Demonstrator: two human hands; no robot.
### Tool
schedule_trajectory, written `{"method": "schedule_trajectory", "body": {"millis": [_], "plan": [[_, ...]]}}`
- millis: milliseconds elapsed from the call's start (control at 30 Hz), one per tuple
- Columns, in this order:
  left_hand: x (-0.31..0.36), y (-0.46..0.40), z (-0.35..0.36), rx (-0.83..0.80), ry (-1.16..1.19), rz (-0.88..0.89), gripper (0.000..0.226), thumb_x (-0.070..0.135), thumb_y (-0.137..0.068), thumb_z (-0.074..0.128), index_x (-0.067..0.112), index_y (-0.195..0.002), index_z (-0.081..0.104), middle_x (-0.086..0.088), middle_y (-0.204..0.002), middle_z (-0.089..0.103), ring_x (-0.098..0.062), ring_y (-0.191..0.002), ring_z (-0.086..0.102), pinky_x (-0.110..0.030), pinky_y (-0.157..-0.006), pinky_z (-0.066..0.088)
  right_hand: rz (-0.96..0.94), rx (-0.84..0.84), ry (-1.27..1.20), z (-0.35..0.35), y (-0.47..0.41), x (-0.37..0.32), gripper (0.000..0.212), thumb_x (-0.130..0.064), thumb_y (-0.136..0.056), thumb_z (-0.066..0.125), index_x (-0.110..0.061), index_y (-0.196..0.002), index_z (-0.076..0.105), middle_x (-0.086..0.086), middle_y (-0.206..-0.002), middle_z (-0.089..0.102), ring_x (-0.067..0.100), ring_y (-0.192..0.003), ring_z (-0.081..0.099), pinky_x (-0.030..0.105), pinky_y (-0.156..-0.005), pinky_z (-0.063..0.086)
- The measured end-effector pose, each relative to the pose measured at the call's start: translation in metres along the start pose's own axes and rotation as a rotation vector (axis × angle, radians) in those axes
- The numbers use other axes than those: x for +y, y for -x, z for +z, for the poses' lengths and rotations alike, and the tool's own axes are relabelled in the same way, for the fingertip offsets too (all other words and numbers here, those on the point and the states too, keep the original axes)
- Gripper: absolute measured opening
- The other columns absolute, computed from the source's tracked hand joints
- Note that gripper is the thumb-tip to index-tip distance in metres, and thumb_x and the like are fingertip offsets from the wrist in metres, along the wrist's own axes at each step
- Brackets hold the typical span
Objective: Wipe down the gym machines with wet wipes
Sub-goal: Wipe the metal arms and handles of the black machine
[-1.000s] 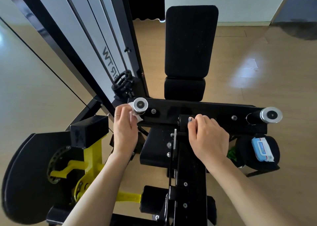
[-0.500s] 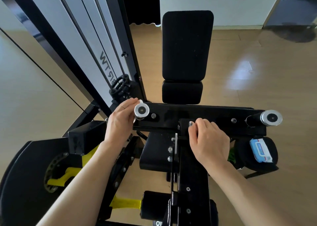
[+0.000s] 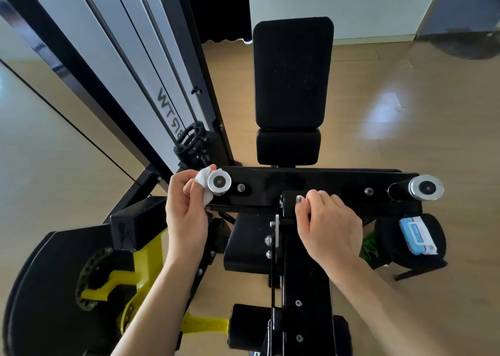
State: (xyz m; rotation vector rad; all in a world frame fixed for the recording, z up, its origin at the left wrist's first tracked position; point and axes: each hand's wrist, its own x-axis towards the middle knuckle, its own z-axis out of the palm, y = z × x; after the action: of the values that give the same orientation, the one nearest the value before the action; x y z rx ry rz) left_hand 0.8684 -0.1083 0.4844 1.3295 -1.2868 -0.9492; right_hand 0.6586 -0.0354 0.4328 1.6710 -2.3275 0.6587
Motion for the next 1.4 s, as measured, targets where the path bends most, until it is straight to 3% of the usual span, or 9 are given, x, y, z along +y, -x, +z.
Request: {"method": "schedule_trajectory", "body": {"millis": [100,233,333,467,633,967,1100,1267,1400], "plan": [[0.011,0.014,-0.003,0.005,0.029,0.045,0.016,0.006,-0.105,0.046,0.020,-0.101,0.054,0.018,-0.087,0.069,0.002,-0.079,0.058,-0.008,-0.069,0.043,-0.004,-0.007,-0.002,0.001,0.000,0.001,0.045,-0.039,-0.105,0.028,-0.019,-0.077,0.056,-0.006,-0.064,0.050,0.012,-0.056,0.040,0.021,-0.049,0.014],[0.020,0.016,-0.013,0.035,0.101,0.049,0.020,0.001,-0.100,0.044,0.013,-0.103,0.060,0.010,-0.096,0.067,-0.005,-0.087,0.057,-0.019,-0.075,0.045,-0.020,0.002,-0.014,0.001,0.001,0.003,0.044,-0.038,-0.106,0.030,-0.018,-0.077,0.056,-0.006,-0.064,0.051,0.012,-0.056,0.039,0.023,-0.050,0.017],[0.023,0.007,-0.022,0.113,0.212,-0.119,0.017,0.005,-0.096,0.043,0.011,-0.098,0.059,0.002,-0.087,0.058,-0.010,-0.079,0.051,-0.027,-0.069,0.039,-0.024,-0.001,-0.010,0.002,0.001,0.003,0.042,-0.038,-0.105,0.032,-0.018,-0.078,0.056,-0.006,-0.065,0.050,0.013,-0.056,0.040,0.024,-0.050,0.019],[0.025,0.002,-0.028,0.056,0.369,-0.239,0.024,0.002,-0.096,0.038,0.015,-0.083,0.055,0.001,-0.083,0.053,-0.011,-0.074,0.046,-0.027,-0.071,0.036,-0.028,0.002,-0.007,0.002,0.001,0.004,0.043,-0.038,-0.106,0.031,-0.017,-0.079,0.057,-0.006,-0.065,0.050,0.012,-0.057,0.039,0.024,-0.050,0.017],[0.028,0.014,-0.012,-0.072,0.359,-0.125,0.015,0.005,-0.103,0.043,0.012,-0.106,0.056,-0.004,-0.099,0.062,-0.018,-0.093,0.055,-0.033,-0.086,0.044,-0.026,0.012,-0.011,0.002,0.002,0.004,0.044,-0.037,-0.106,0.030,-0.017,-0.079,0.058,-0.006,-0.065,0.051,0.012,-0.057,0.039,0.024,-0.051,0.018],[0.024,0.023,-0.001,-0.088,0.055,0.081,0.021,0.008,-0.107,0.040,0.021,-0.115,0.054,0.006,-0.107,0.064,-0.016,-0.093,0.058,-0.033,-0.080,0.049,-0.021,0.006,-0.008,0.004,0.002,0.004,0.045,-0.038,-0.107,0.028,-0.017,-0.079,0.057,-0.005,-0.066,0.051,0.015,-0.057,0.043,0.026,-0.049,0.027],[0.018,0.026,0.003,-0.115,-0.053,0.241,0.024,0.024,-0.102,0.040,0.029,-0.125,0.044,-0.007,-0.122,0.057,-0.030,-0.106,0.056,-0.057,-0.088,0.050,-0.018,0.002,0.000,0.005,0.002,0.004,0.045,-0.038,-0.106,0.028,-0.017,-0.080,0.057,-0.005,-0.066,0.052,0.015,-0.058,0.044,0.027,-0.049,0.028],[0.017,0.019,0.012,-0.177,-0.196,0.450,0.040,0.002,-0.090,0.054,0.016,-0.126,0.041,-0.006,-0.115,0.055,-0.019,-0.103,0.057,-0.029,-0.090,0.050,-0.017,0.013,-0.004,0.005,0.002,0.004,0.043,-0.037,-0.106,0.030,-0.017,-0.080,0.057,-0.005,-0.066,0.052,0.015,-0.058,0.043,0.026,-0.049,0.028],[0.013,0.001,0.019,-0.094,-0.260,0.523,0.027,0.010,-0.091,0.071,0.006,-0.109,0.053,-0.005,-0.099,0.062,-0.012,-0.091,0.061,-0.011,-0.081,0.046,-0.018,0.025,0.006,0.005,0.002,0.003,0.044,-0.037,-0.106,0.030,-0.017,-0.080,0.058,-0.005,-0.066,0.052,0.014,-0.057,0.043,0.025,-0.049,0.026]]}}
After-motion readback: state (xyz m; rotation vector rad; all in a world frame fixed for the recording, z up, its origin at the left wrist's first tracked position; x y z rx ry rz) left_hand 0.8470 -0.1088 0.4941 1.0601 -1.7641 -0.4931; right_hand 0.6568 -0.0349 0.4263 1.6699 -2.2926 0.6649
